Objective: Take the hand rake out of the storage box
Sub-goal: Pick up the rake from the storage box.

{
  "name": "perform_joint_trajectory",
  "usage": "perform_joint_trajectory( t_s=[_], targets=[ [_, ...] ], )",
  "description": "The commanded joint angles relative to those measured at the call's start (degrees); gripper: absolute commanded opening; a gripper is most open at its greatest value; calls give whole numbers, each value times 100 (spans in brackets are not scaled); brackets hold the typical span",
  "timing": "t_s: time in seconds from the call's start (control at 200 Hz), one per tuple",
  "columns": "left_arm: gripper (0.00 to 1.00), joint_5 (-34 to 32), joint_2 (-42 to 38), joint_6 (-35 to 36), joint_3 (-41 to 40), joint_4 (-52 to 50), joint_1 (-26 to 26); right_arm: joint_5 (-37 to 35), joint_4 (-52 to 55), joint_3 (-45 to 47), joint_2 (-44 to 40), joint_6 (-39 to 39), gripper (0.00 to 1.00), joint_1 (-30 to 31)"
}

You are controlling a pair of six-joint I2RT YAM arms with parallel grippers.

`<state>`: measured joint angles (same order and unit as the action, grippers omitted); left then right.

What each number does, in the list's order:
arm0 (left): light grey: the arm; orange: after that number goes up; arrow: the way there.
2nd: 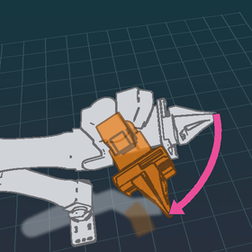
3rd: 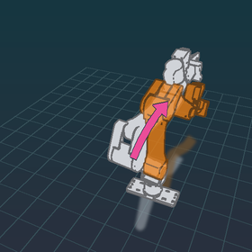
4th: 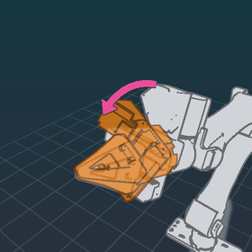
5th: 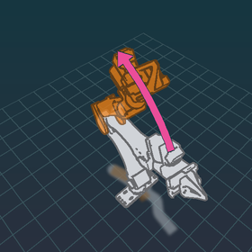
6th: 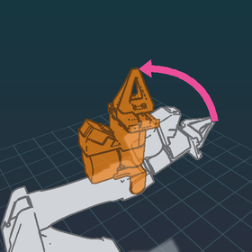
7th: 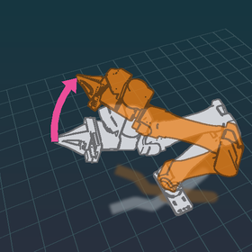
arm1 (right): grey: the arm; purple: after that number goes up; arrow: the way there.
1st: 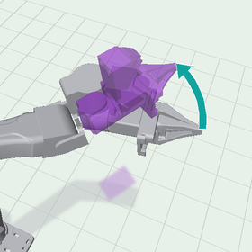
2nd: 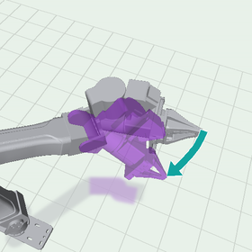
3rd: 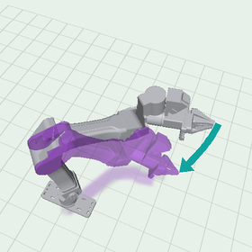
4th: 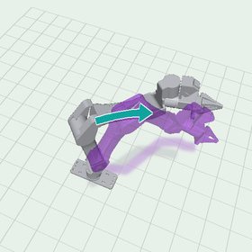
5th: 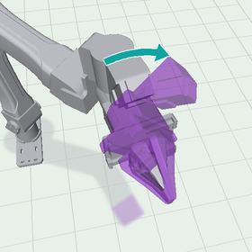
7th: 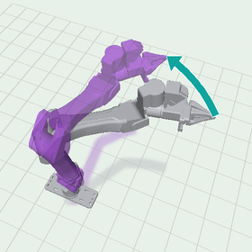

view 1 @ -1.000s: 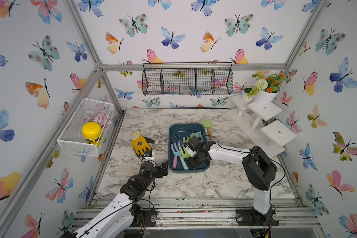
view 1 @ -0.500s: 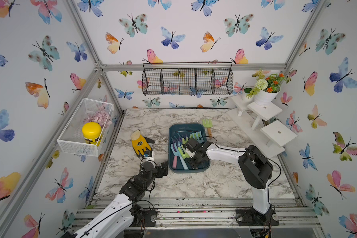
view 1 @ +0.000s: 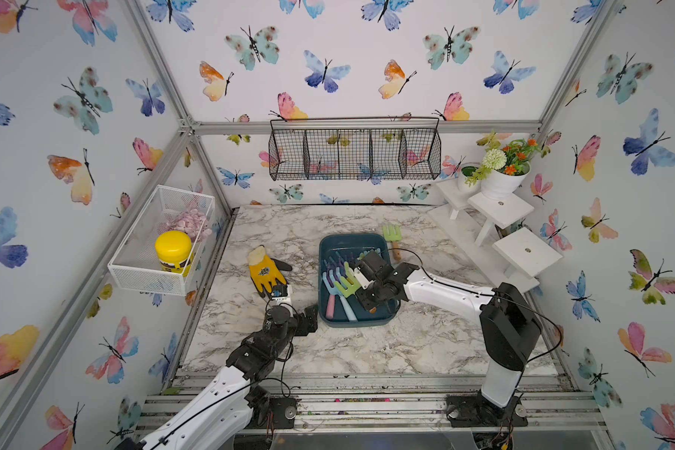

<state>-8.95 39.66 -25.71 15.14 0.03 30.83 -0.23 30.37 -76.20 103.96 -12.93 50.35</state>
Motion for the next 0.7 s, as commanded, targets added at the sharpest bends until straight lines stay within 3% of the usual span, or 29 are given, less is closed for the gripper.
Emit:
perform_joint_trajectory(
  t_s=[0.0, 0.476, 0.696],
  targets=[
    [92, -39, -10, 78, -37, 85, -24, -73, -23, 88, -121, -69, 24, 37],
    [91, -28, -20, 68, -46, 80, -25, -127, -248, 308, 457, 40, 26, 37],
    [92, -23, 11, 84, -46, 102, -28, -81, -241, 319, 614, 80, 40, 37]
  ],
)
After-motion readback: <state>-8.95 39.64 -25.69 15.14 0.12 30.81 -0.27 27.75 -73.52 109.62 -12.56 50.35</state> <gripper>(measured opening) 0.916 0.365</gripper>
